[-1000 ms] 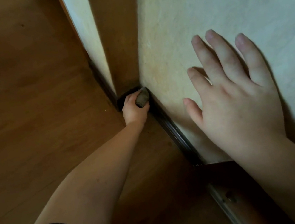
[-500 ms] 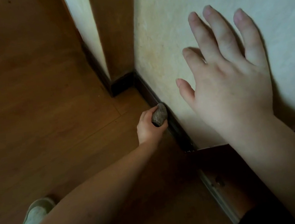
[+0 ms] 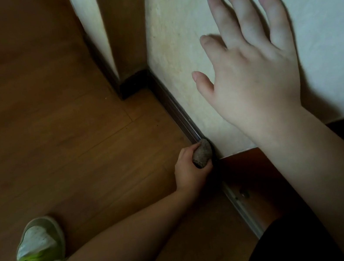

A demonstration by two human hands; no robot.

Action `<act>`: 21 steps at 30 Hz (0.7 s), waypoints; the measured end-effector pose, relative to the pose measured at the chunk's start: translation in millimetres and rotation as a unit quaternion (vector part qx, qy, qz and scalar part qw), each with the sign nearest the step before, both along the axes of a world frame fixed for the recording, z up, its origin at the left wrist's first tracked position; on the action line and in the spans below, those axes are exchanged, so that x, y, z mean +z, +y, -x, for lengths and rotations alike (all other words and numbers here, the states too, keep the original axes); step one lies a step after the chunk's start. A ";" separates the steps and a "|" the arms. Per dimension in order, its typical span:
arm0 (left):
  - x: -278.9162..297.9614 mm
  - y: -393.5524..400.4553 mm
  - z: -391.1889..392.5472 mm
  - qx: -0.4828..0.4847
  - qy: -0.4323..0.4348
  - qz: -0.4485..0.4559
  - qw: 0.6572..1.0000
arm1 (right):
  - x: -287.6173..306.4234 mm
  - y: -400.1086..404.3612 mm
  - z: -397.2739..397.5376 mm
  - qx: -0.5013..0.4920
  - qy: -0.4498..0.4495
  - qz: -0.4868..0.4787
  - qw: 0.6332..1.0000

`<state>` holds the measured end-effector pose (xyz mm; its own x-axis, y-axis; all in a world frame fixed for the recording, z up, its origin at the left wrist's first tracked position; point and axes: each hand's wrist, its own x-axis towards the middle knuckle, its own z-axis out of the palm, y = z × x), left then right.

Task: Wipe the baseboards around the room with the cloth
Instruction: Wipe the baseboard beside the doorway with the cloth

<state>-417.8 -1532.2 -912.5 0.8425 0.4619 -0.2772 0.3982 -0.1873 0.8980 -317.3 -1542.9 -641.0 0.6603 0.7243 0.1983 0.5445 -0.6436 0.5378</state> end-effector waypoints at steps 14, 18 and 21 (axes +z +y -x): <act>-5.4 24.0 6.3 -0.130 -0.004 0.008 0.991 | 1.7 -0.1 2.3 -0.007 0.031 -0.008 0.999; -8.0 54.8 -4.0 -0.194 0.014 -0.014 0.981 | 5.8 0.5 5.6 -0.012 0.064 0.001 0.998; -7.6 84.4 -17.8 -0.158 0.026 -0.021 0.987 | 7.2 1.6 5.1 -0.025 0.068 0.000 0.997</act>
